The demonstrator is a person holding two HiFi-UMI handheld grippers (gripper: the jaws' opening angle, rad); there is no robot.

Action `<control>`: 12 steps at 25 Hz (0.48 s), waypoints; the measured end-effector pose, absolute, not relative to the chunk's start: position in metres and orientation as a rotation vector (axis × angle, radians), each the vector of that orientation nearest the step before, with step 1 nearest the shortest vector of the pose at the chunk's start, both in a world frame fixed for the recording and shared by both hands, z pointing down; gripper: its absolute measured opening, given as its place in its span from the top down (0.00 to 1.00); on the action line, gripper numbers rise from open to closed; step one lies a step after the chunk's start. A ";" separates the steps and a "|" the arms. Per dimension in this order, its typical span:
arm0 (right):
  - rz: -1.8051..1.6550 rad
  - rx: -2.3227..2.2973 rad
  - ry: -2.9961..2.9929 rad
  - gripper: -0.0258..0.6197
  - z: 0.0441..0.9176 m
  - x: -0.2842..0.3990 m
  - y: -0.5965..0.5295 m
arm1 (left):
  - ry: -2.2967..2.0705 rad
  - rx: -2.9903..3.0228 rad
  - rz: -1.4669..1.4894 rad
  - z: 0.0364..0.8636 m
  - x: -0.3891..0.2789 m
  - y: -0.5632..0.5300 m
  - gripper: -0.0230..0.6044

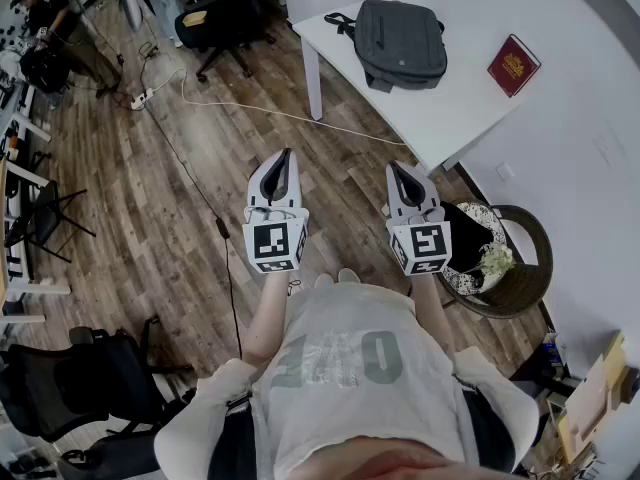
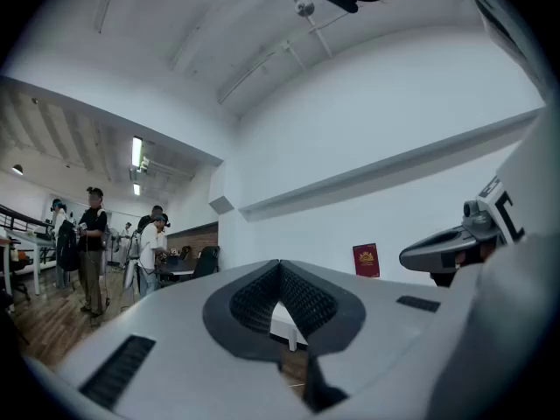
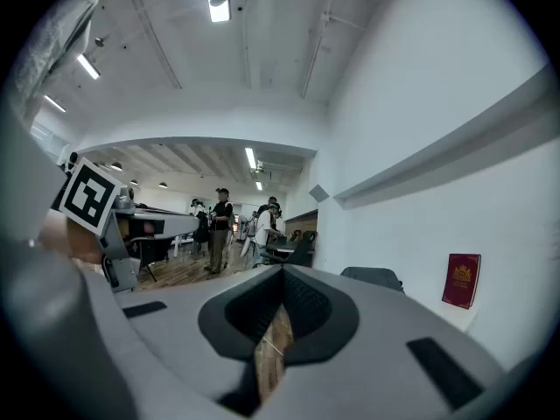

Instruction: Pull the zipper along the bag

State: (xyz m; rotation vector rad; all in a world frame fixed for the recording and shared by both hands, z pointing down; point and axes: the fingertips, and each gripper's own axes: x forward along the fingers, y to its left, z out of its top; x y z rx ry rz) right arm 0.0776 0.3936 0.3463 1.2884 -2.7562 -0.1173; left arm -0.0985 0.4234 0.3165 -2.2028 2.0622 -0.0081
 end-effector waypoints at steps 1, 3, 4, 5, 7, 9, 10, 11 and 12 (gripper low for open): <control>-0.112 1.290 -2.753 0.92 0.348 0.079 0.394 | 2.061 -2.206 -0.010 0.318 -0.098 0.423 0.92; -0.105 1.292 -2.747 0.92 0.352 0.081 0.394 | 2.062 -2.210 -0.015 0.321 -0.097 0.423 0.92; -0.104 1.293 -2.744 0.92 0.353 0.081 0.394 | 2.064 -2.211 -0.017 0.322 -0.097 0.423 0.92; -0.103 1.295 -2.741 0.92 0.354 0.082 0.393 | 2.066 -2.212 -0.019 0.323 -0.097 0.424 0.92; -0.105 1.300 -2.736 0.92 0.354 0.082 0.394 | 2.067 -2.214 -0.025 0.325 -0.098 0.425 0.92; -0.108 1.301 -2.733 0.92 0.354 0.081 0.395 | 2.068 -2.215 -0.031 0.325 -0.100 0.427 0.92; -0.109 1.301 -2.731 0.92 0.354 0.081 0.395 | 2.069 -2.214 -0.033 0.326 -0.101 0.427 0.92; -0.111 1.299 -2.730 0.92 0.354 0.080 0.396 | 2.071 -2.214 -0.034 0.326 -0.102 0.427 0.92; -0.112 1.298 -2.730 0.92 0.354 0.079 0.396 | 2.073 -2.213 -0.034 0.327 -0.103 0.427 0.92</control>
